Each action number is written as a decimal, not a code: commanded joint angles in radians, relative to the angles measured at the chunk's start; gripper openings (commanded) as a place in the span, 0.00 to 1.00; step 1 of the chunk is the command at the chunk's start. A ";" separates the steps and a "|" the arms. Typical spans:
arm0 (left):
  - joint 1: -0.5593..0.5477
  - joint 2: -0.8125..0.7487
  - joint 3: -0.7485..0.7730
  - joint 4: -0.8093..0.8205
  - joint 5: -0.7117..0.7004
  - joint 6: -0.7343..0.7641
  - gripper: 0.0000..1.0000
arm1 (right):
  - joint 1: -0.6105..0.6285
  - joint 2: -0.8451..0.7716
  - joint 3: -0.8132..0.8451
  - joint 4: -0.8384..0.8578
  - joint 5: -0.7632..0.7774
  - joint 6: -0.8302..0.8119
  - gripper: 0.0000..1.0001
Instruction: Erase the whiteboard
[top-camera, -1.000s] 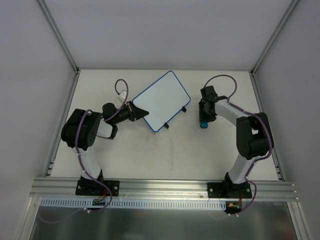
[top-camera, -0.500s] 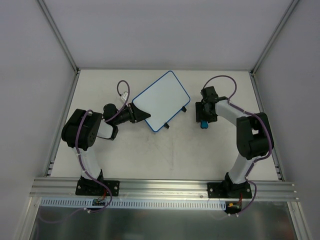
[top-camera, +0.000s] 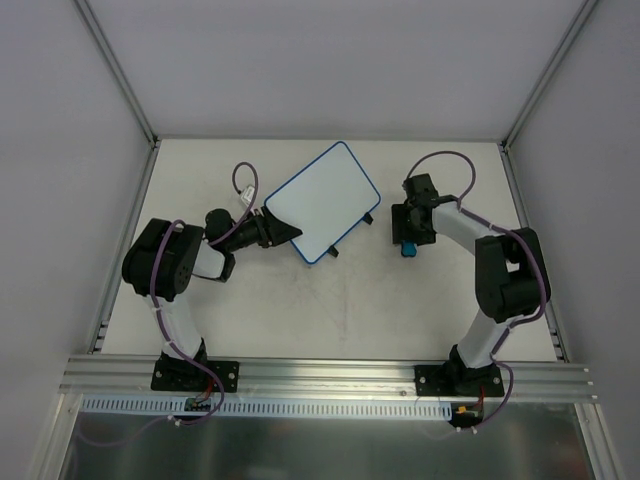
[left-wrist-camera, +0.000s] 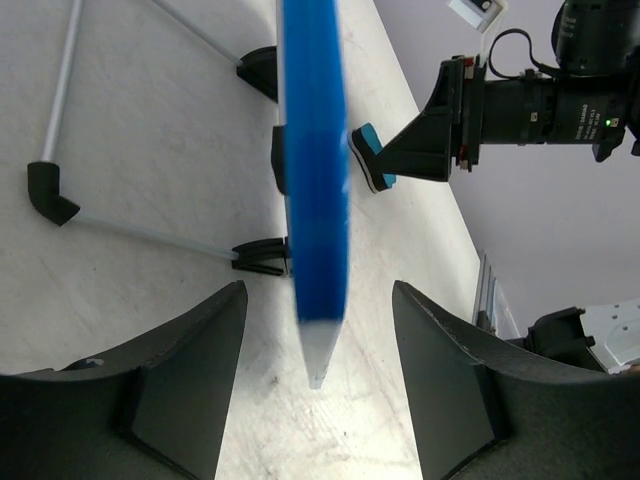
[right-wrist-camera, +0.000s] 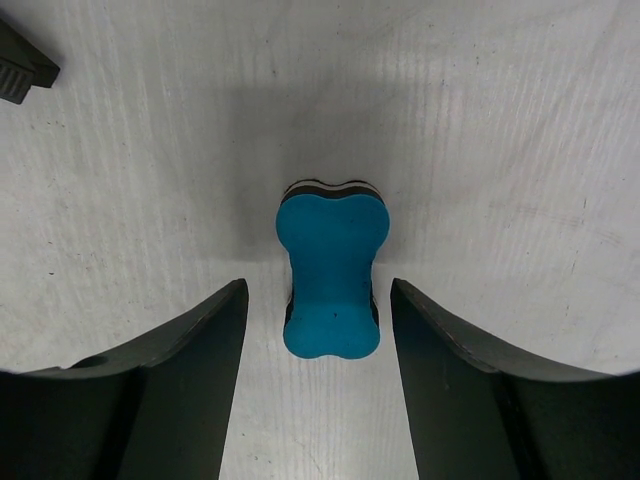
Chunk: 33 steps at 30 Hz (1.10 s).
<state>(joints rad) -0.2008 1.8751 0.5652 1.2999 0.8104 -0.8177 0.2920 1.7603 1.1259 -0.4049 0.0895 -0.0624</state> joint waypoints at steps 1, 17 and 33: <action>0.032 -0.048 -0.024 0.381 0.019 0.041 0.61 | -0.008 -0.070 -0.011 0.014 -0.002 -0.005 0.63; 0.113 -0.296 -0.246 0.328 -0.047 0.042 0.99 | -0.014 -0.367 -0.069 0.014 -0.063 -0.080 0.86; 0.124 -1.053 -0.183 -0.955 -0.447 0.451 0.99 | -0.013 -0.794 -0.457 0.293 -0.069 -0.060 0.99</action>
<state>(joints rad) -0.0711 0.8875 0.3641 0.5968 0.4847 -0.4671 0.2844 1.0084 0.6830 -0.2218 0.0364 -0.1234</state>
